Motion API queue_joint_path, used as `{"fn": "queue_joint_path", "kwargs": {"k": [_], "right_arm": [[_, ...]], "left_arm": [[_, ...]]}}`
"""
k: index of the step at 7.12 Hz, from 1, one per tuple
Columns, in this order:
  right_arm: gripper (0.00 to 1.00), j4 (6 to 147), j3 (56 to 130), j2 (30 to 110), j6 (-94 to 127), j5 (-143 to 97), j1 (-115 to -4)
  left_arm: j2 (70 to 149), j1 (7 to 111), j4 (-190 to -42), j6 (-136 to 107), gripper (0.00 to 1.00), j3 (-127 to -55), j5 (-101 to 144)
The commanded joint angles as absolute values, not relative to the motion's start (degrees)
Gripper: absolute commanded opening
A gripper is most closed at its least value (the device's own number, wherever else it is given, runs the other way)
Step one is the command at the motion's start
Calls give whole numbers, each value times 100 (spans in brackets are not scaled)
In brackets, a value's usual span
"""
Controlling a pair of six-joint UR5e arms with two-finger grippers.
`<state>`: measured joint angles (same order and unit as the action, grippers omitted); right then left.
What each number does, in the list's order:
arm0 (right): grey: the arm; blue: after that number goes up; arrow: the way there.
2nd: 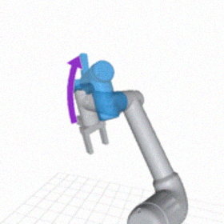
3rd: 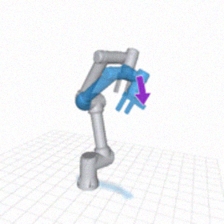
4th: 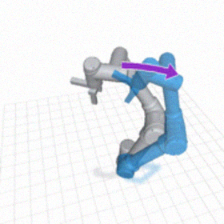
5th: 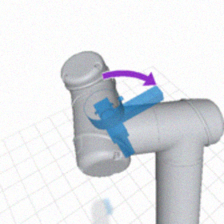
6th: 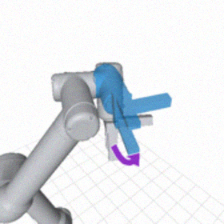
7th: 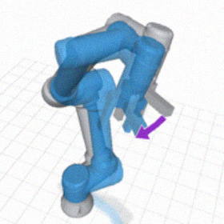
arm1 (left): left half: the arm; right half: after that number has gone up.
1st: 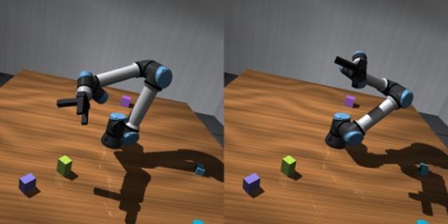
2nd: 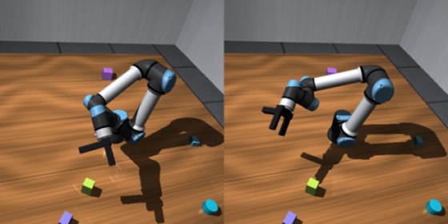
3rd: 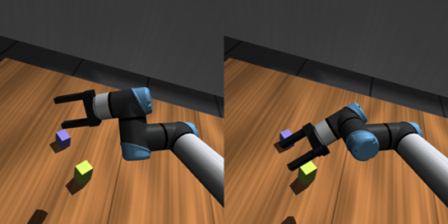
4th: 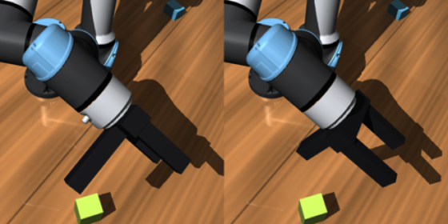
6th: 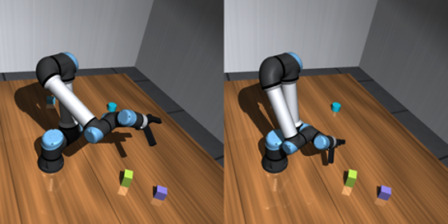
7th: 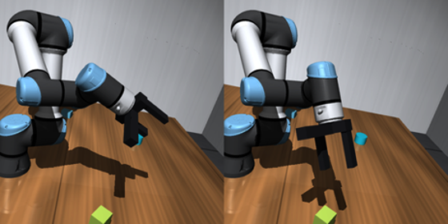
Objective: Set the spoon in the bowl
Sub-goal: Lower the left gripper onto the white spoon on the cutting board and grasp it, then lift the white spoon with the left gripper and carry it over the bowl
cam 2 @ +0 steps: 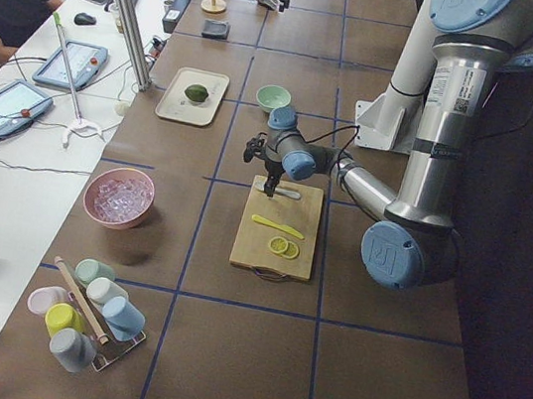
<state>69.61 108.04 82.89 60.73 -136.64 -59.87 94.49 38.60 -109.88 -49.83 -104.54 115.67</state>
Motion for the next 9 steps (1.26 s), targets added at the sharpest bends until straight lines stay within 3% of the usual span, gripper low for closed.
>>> {"fn": "queue_joint_path", "kwargs": {"k": [1, 2, 3, 4, 6, 8, 9], "right_arm": [[100, 6961, 10802, 8279, 6073, -13667, -5977], [100, 6961, 10802, 8279, 6073, -13667, -5985], [100, 6961, 10810, 8279, 6073, -13667, -5985], [100, 6961, 10802, 8279, 6082, -13667, -5985], [100, 6961, 10810, 8279, 6073, -13667, -5985], [100, 6961, 10802, 8297, 6065, -13676, -5985], [100, 6961, 10802, 8288, 6064, -13676, -5985]], "left_arm": [[9448, 3858, -10986, -4983, 52, -10441, 11584], [9457, 3858, -10986, -4983, 35, -10450, 11584], [9457, 3858, -10986, -4983, 11, -10459, 11619], [9466, 3858, -10995, -5027, 0, -10476, 11819], [9927, 3858, -10908, -5245, 0, -10608, 11830], [11742, 3780, -9509, -5958, 0, -10477, 11813], [12273, 3631, -9197, -5933, 0, -10355, 11786]]}}
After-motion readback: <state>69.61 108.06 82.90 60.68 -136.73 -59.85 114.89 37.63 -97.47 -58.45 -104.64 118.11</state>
